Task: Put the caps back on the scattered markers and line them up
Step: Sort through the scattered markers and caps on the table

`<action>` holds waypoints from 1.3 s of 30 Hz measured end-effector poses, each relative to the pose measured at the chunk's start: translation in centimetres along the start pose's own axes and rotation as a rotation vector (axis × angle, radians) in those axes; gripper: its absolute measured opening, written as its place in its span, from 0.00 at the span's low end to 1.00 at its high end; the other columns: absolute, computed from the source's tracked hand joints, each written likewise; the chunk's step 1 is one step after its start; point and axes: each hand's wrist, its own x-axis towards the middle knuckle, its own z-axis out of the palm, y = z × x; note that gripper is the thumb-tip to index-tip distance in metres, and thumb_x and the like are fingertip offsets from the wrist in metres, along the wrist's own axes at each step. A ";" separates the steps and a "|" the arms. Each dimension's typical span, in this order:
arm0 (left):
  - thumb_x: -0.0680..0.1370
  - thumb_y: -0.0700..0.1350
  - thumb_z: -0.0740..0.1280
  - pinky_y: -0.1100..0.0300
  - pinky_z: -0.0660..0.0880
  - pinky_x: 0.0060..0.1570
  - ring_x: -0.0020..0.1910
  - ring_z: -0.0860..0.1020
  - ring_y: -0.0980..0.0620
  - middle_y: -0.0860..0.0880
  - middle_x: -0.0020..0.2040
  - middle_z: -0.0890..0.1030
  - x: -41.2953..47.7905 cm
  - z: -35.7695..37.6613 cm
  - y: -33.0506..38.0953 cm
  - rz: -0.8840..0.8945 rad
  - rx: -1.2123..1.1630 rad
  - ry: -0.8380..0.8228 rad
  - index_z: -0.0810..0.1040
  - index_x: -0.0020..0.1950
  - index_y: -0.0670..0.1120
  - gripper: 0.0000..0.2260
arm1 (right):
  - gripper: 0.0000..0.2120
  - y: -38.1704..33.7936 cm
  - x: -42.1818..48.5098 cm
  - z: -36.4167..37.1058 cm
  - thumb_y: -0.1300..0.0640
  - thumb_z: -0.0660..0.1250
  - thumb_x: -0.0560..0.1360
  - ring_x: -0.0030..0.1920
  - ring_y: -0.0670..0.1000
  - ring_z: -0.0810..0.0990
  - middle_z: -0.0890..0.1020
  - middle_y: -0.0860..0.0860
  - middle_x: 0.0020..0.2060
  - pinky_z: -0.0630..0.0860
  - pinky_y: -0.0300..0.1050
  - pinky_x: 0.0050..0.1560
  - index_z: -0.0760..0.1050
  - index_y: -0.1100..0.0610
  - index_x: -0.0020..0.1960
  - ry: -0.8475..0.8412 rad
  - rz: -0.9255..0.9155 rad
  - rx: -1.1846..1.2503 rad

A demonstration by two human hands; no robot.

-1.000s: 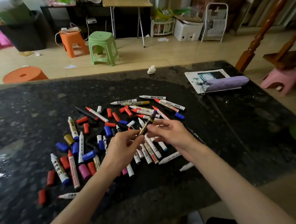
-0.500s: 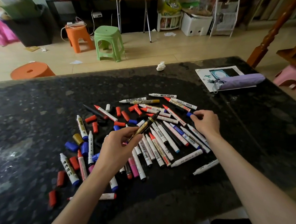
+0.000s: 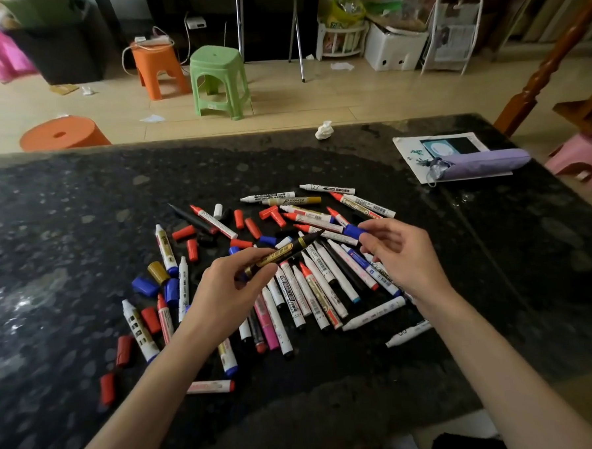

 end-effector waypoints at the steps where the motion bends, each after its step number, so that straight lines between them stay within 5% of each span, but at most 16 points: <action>1: 0.81 0.48 0.69 0.52 0.78 0.38 0.35 0.79 0.51 0.52 0.42 0.83 0.0 -0.1 0.0 0.001 -0.011 0.003 0.82 0.62 0.57 0.10 | 0.08 -0.4 -0.7 0.1 0.60 0.72 0.80 0.48 0.42 0.86 0.87 0.44 0.48 0.81 0.35 0.48 0.83 0.49 0.56 0.010 -0.013 0.048; 4: 0.82 0.47 0.68 0.57 0.75 0.34 0.31 0.75 0.55 0.52 0.40 0.82 -0.2 -0.4 0.0 0.014 -0.031 -0.001 0.81 0.61 0.59 0.10 | 0.07 -1.4 -1.8 0.5 0.58 0.70 0.81 0.48 0.43 0.86 0.87 0.42 0.48 0.81 0.36 0.48 0.83 0.48 0.57 0.034 -0.054 0.124; 10: 0.82 0.48 0.68 0.44 0.80 0.43 0.39 0.80 0.44 0.52 0.43 0.83 -0.1 -0.9 -0.2 0.035 -0.001 -0.038 0.81 0.63 0.59 0.11 | 0.08 -1.3 -2.7 0.7 0.59 0.68 0.83 0.44 0.51 0.87 0.87 0.50 0.45 0.83 0.42 0.44 0.83 0.52 0.58 -0.034 -0.068 0.125; 20: 0.82 0.46 0.69 0.37 0.79 0.47 0.43 0.80 0.37 0.50 0.45 0.84 0.3 -0.3 -0.1 0.047 -0.004 -0.071 0.80 0.60 0.64 0.13 | 0.11 -1.2 -3.0 0.1 0.61 0.71 0.80 0.48 0.46 0.86 0.88 0.46 0.49 0.80 0.36 0.47 0.84 0.51 0.60 -0.128 -0.126 0.088; 25: 0.82 0.46 0.69 0.40 0.80 0.49 0.44 0.81 0.43 0.51 0.47 0.84 0.4 -0.4 -0.3 0.052 -0.001 -0.062 0.81 0.61 0.62 0.12 | 0.11 -1.3 -3.1 -0.1 0.61 0.72 0.79 0.48 0.47 0.87 0.87 0.47 0.49 0.81 0.38 0.50 0.84 0.51 0.59 -0.125 -0.138 0.098; 31: 0.82 0.46 0.69 0.34 0.79 0.45 0.39 0.79 0.35 0.50 0.44 0.84 0.3 0.0 0.0 0.052 -0.025 -0.094 0.81 0.61 0.63 0.13 | 0.11 -1.3 -3.3 0.4 0.59 0.75 0.76 0.48 0.48 0.88 0.88 0.46 0.49 0.83 0.41 0.55 0.84 0.52 0.58 -0.162 -0.104 0.109; 35: 0.82 0.46 0.68 0.45 0.79 0.37 0.35 0.79 0.39 0.47 0.39 0.82 0.1 0.2 0.2 0.068 -0.003 -0.128 0.82 0.63 0.58 0.12 | 0.09 -1.4 -3.4 0.7 0.59 0.75 0.76 0.47 0.49 0.88 0.89 0.48 0.47 0.84 0.42 0.51 0.84 0.54 0.56 -0.186 -0.102 0.130; 39: 0.82 0.43 0.68 0.66 0.66 0.27 0.27 0.71 0.55 0.45 0.36 0.81 0.0 -0.1 0.2 0.089 0.025 -0.099 0.83 0.62 0.54 0.11 | 0.10 -1.3 -3.7 1.1 0.60 0.76 0.75 0.45 0.49 0.89 0.89 0.49 0.45 0.83 0.39 0.49 0.85 0.56 0.56 -0.182 -0.086 0.156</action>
